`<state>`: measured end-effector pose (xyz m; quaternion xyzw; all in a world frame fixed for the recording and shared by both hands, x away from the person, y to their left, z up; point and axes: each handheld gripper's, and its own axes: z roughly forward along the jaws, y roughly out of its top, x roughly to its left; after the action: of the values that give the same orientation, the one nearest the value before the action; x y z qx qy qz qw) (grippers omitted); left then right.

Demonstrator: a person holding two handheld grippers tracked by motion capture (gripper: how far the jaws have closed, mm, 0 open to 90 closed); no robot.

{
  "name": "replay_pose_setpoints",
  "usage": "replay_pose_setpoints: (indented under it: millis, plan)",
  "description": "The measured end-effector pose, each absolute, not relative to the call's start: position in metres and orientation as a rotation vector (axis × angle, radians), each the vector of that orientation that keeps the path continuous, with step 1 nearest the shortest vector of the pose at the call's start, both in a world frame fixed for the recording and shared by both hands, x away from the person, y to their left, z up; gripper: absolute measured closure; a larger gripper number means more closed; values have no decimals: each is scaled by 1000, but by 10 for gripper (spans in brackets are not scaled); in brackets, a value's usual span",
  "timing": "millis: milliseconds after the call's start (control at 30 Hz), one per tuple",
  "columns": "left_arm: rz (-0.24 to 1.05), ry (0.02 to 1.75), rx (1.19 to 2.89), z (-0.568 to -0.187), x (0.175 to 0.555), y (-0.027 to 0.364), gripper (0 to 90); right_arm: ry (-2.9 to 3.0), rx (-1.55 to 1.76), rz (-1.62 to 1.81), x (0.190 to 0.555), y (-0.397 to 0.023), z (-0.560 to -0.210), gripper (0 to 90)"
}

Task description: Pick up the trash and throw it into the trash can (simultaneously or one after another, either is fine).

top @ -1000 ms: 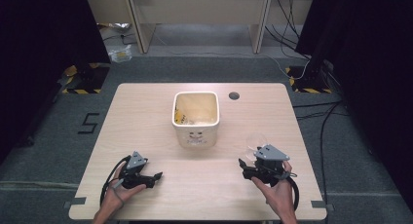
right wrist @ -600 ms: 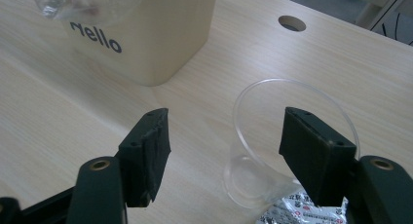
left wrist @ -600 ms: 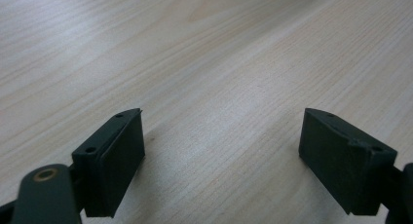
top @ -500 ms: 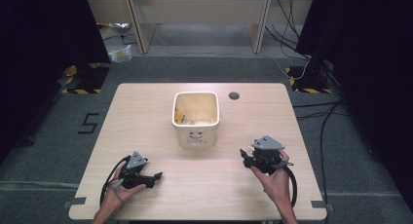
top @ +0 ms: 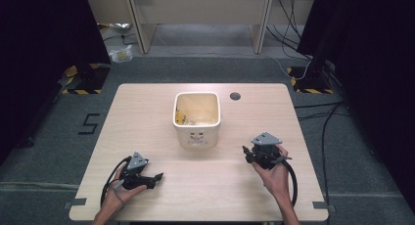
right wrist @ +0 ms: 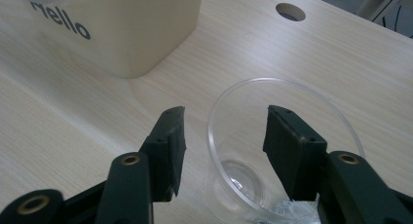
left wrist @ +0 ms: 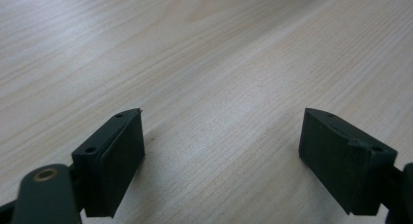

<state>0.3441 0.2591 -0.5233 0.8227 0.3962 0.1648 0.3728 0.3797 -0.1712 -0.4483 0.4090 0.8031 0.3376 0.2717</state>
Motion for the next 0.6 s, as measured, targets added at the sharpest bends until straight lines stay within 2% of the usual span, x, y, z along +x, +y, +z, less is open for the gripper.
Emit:
replay_pose_setpoints:
  millis: [100,233,267,367,467,600]
  plan:
    - [422,1015,2108,-523,344,259,159,2172,1099,901,382,-171,-450,548]
    - [422,1015,2108,-523,344,259,158,2201,1083,883,384,-170,-454,667]
    - [422,1015,2108,-523,344,259,158,2201,1083,883,384,-170,-454,667]
    - [422,1015,2108,-523,344,259,158,2224,1040,866,384,-170,-455,770]
    - [422,1015,2108,-523,344,259,158,2228,1016,871,383,-170,-452,807]
    - [422,1015,2108,-523,344,259,158,2215,993,884,380,-170,-446,813]
